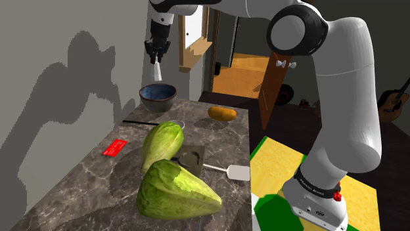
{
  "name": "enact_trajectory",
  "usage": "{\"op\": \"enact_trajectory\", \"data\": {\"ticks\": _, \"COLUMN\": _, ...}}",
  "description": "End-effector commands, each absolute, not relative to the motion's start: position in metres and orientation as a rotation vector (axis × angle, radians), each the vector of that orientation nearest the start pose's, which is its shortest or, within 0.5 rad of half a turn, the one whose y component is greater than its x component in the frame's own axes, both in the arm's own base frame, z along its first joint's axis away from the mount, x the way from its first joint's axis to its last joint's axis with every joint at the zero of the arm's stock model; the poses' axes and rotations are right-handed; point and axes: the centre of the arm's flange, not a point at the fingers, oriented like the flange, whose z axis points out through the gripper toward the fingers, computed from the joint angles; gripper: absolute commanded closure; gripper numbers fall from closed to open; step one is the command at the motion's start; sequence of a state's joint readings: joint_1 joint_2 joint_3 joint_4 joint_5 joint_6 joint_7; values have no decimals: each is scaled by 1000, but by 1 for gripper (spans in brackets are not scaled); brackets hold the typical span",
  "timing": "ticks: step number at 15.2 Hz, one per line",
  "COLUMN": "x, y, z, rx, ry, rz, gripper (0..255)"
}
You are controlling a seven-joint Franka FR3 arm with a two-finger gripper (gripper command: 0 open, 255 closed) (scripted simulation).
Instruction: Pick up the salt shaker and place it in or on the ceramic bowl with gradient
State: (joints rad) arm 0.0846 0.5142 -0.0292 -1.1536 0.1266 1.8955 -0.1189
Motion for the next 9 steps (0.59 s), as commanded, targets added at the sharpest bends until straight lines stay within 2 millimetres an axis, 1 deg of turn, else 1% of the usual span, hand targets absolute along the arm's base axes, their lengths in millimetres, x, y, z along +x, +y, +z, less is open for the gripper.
{"op": "enact_trajectory", "data": {"ticks": 1, "x": 726, "y": 55, "z": 519, "rx": -3010, "ry": -231, "rz": -351, "gripper": 255}}
{"op": "enact_trajectory", "data": {"ticks": 9, "x": 726, "y": 55, "z": 476, "rx": -3010, "ry": -231, "rz": -351, "gripper": 255}}
